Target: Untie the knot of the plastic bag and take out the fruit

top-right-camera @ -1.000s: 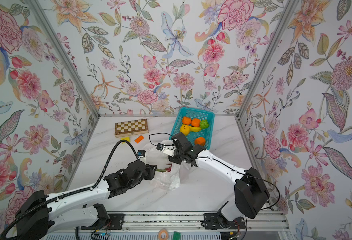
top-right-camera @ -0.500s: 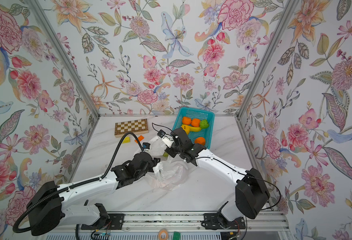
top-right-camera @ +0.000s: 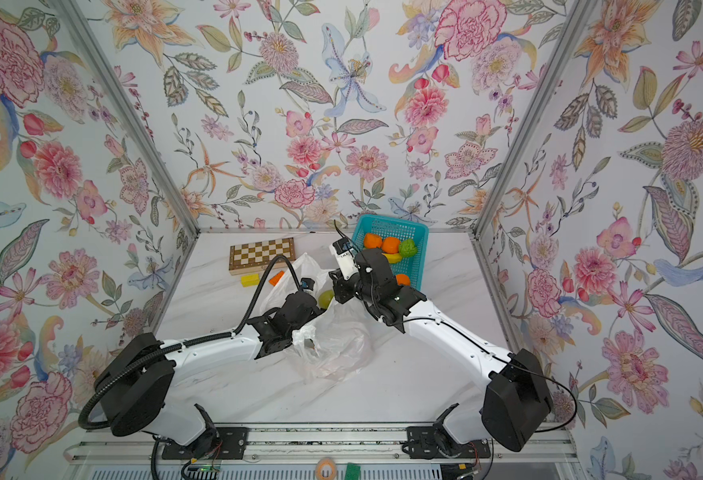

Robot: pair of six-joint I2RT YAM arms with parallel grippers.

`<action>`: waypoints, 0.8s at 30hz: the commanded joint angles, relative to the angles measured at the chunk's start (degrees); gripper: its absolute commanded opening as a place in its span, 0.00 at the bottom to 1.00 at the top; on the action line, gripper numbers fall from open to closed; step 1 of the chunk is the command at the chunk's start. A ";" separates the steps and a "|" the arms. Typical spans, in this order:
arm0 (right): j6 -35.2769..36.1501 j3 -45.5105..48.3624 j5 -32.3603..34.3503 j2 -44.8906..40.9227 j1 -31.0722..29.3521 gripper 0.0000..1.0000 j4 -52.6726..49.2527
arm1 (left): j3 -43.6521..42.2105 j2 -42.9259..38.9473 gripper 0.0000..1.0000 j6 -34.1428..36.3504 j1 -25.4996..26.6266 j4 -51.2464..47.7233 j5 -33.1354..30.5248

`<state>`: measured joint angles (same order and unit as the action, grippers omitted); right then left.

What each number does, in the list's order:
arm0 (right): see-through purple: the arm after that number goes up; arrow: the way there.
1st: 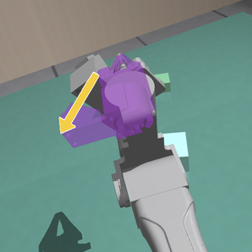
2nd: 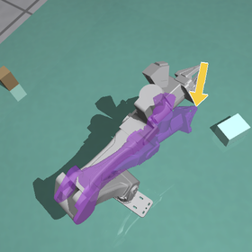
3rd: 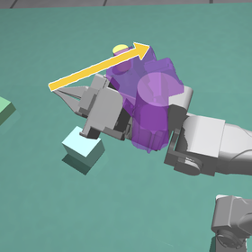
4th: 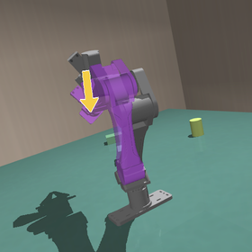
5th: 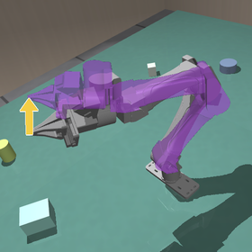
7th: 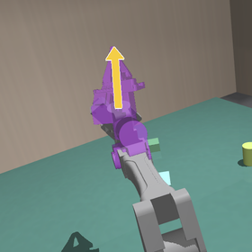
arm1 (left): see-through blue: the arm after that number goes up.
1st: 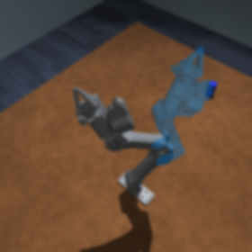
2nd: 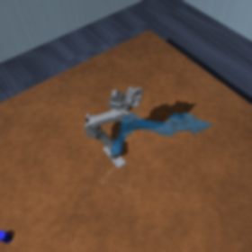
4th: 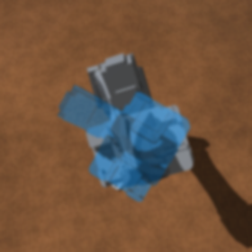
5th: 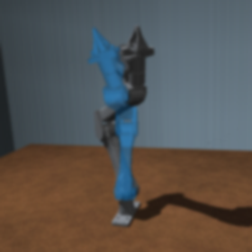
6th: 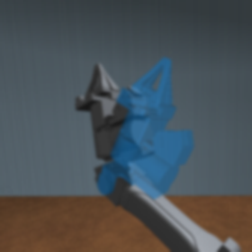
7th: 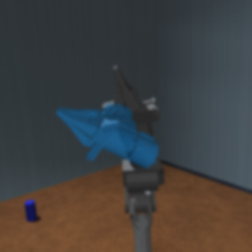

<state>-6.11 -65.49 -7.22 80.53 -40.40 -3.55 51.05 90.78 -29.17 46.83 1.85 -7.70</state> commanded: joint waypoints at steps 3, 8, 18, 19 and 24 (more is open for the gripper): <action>-3.63 0.80 -1.96 -2.08 0.42 0.00 2.06 | 5.19 5.69 0.72 4.95 -1.59 2.47 -0.45; -4.99 1.76 -1.92 -3.33 0.81 0.00 2.79 | 7.24 10.67 0.85 9.26 -2.87 7.37 -3.65; -6.50 2.76 -1.32 -3.32 1.47 0.00 2.28 | 14.90 23.16 0.87 12.26 -6.80 9.60 2.19; -6.78 2.82 -1.41 -3.38 1.57 0.00 2.15 | 15.79 24.60 0.85 12.42 -7.03 8.81 2.98; -7.59 3.73 -1.07 -4.30 1.84 0.00 1.53 | 19.43 30.26 0.77 13.97 -7.37 4.66 5.14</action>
<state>-12.49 -62.74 -8.34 78.61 -38.72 -2.66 68.77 118.24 -16.93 40.07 11.00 -4.64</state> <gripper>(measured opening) 0.047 0.772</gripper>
